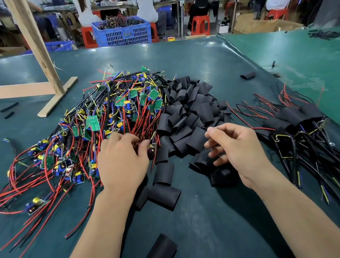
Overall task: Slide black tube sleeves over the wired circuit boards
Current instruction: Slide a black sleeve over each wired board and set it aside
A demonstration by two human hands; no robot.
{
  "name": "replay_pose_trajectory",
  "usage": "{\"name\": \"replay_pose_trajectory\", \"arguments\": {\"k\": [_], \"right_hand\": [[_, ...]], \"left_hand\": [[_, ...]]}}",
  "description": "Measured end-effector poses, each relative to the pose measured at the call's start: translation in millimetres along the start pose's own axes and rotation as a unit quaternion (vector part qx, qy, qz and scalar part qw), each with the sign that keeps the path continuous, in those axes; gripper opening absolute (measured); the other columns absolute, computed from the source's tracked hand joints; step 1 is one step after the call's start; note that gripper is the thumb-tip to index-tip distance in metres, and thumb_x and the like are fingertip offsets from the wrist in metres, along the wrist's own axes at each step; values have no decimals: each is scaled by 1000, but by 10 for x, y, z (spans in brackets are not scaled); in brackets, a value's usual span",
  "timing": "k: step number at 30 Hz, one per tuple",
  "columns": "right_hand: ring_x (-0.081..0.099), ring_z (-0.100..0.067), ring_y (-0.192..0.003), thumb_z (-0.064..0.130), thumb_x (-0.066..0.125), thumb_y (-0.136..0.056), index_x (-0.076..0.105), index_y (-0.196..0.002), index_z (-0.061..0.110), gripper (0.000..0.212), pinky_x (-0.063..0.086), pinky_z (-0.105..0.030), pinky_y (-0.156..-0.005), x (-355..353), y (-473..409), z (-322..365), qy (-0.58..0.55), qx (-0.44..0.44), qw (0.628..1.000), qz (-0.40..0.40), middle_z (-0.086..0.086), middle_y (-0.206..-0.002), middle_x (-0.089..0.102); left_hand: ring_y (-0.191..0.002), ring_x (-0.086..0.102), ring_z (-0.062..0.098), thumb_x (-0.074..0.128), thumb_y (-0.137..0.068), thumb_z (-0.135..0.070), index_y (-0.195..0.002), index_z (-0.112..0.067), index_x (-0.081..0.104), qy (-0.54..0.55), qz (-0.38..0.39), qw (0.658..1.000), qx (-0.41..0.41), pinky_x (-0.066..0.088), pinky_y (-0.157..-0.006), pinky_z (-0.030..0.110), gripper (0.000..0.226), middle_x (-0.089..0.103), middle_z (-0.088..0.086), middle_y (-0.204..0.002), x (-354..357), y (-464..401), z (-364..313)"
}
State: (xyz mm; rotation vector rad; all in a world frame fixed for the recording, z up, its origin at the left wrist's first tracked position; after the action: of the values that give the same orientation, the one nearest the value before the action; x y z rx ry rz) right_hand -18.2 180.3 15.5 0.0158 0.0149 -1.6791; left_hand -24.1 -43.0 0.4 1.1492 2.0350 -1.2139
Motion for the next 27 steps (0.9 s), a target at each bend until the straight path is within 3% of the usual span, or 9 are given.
{"name": "replay_pose_trajectory", "arguments": {"k": [4, 11, 16, 18, 20, 22, 23, 25, 27], "right_hand": [[59, -10, -52, 19, 65, -93, 69, -84, 10, 14, 47, -21, -44, 9, 7, 3, -3, 1, 1000, 7, 0, -65, 69], [59, -11, -52, 20, 64, -93, 69, -83, 11, 14, 47, -21, -44, -11, 14, 24, -3, 1, 1000, 4, 0, -66, 69], [59, -12, -50, 18, 64, -94, 68, -84, 9, 14, 47, -22, -42, 0, 25, 44, -7, 3, 1000, 5, 0, -64, 68], [59, -13, -50, 18, 65, -93, 69, -85, 9, 14, 46, -22, -41, -3, 35, 61, -11, 7, 1000, 17, -1, -65, 68], [58, -14, -50, 20, 66, -92, 71, -85, 10, 13, 43, -21, -38, 12, 61, 89, -26, 16, 997, 68, -3, -68, 69], [60, -14, -52, 30, 67, -90, 73, -89, 12, 19, 42, -20, -37, 69, 114, 109, -53, 23, 984, 166, -6, -75, 70], [62, -15, -54, 36, 66, -88, 74, -92, 13, 24, 43, -20, -38, 105, 144, 116, -71, 21, 975, 211, -7, -79, 70], [65, -19, -59, 44, 67, -84, 74, -93, 14, 32, 48, -23, -40, 168, 183, 129, -120, 12, 958, 260, -10, -83, 69], [66, -18, -60, 46, 66, -81, 74, -88, 15, 32, 51, -23, -43, 184, 186, 142, -174, 4, 950, 261, -9, -77, 67]], "left_hand": [[-92, 60, 22, 68, -82, -56, -93, -25, 72, -13, 48, 999, 11, 47, -72, 34, 33, 67, -3, -92, 33, 62, -114], [-88, 67, 25, 66, -84, -32, -108, -24, 72, 21, 41, 998, -38, 55, -76, 37, 26, 74, -7, -87, -57, 50, -139], [-74, 61, 17, 58, -90, -18, -102, -18, 69, 127, -135, 982, -31, 42, -74, 26, 17, 70, -2, -95, -190, 51, -215], [-69, 62, 18, 55, -95, -14, -108, -13, 66, 182, -201, 962, 21, 48, -73, 32, 17, 66, 2, -99, -236, 64, -246], [-73, 61, 18, 55, -96, -9, -111, -4, 65, 197, -242, 943, 121, 48, -75, 24, 18, 64, 5, -100, -262, 96, -285], [-86, 63, 18, 57, -96, -6, -109, 1, 67, 209, -225, 922, 237, 48, -85, 20, 18, 64, 2, -103, -250, 142, -346], [-91, 65, 19, 60, -95, -5, -107, 2, 68, 219, -201, 911, 287, 51, -88, 26, 16, 66, 2, -105, -227, 172, -387], [-91, 68, 25, 69, -89, -1, -103, 3, 71, 236, -169, 885, 363, 55, -80, 41, 14, 70, 7, -106, -158, 237, -469], [-86, 70, 28, 75, -84, 1, -98, 2, 73, 241, -157, 868, 406, 55, -74, 42, 15, 72, 8, -107, -90, 274, -532]]}}
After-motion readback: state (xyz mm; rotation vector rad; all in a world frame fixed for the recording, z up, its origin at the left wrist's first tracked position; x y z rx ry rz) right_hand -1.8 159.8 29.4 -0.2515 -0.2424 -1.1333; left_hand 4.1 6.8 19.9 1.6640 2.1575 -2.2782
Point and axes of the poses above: each hand's wrist, its own y-axis away from the middle knuckle, its own x-axis out of the palm, z = x × y, the point moved 1 cm from there along -y, towards the middle knuckle
